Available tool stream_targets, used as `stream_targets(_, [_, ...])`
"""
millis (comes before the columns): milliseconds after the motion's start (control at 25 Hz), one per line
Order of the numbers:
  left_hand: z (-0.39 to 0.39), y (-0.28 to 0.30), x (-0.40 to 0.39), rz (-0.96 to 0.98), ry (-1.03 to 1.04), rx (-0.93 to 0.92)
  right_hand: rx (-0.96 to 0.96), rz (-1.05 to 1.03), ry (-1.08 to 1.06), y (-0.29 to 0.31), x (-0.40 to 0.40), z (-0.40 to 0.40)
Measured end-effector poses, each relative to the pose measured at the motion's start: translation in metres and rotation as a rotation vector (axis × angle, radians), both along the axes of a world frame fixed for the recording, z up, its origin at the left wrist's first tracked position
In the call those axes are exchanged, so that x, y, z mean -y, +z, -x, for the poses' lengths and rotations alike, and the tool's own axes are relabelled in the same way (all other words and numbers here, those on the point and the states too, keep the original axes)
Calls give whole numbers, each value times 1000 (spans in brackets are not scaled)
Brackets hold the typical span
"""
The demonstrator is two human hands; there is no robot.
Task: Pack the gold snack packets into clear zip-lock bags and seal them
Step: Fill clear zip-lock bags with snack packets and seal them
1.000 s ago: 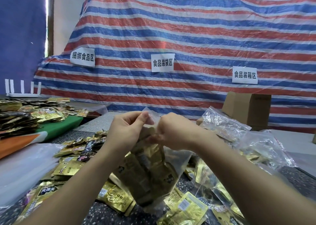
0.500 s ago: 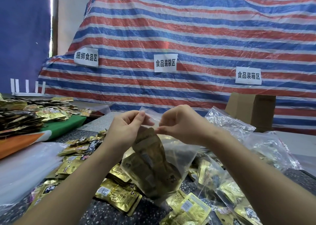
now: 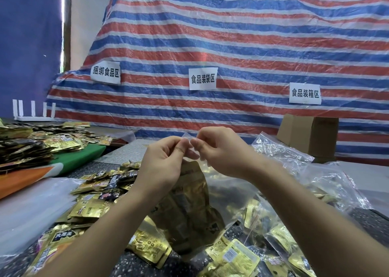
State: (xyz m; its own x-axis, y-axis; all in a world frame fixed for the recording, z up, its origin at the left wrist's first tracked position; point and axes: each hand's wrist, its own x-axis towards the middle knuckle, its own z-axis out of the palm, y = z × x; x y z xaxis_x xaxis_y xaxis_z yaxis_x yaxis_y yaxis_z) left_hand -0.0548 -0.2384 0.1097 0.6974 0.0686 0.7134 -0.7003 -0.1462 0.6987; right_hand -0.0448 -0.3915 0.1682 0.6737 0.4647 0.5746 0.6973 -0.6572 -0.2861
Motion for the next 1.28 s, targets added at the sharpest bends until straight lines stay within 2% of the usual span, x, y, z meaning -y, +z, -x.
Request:
stream_targets(120, [2,1,2,8,5,-15,-70,33,0,1,2,5])
stream_targets(280, [4,5,-2,23,7,-64,-30,19,19,5,4,12])
stream_targets(400, [5,8,-7,-14,9,-80,-78,-7,24,3,7,13])
stream_targets(520, [6,8,-8,-63,67,-39,-116,-65,45,-1,8,12])
stream_targets(920, [7,6,0,-134,174,69,-15,-118,-44,-5,-3,8])
stream_targets(1280, [5,1,5,-222,331,221,-24,-154,-80,-8,-8,12])
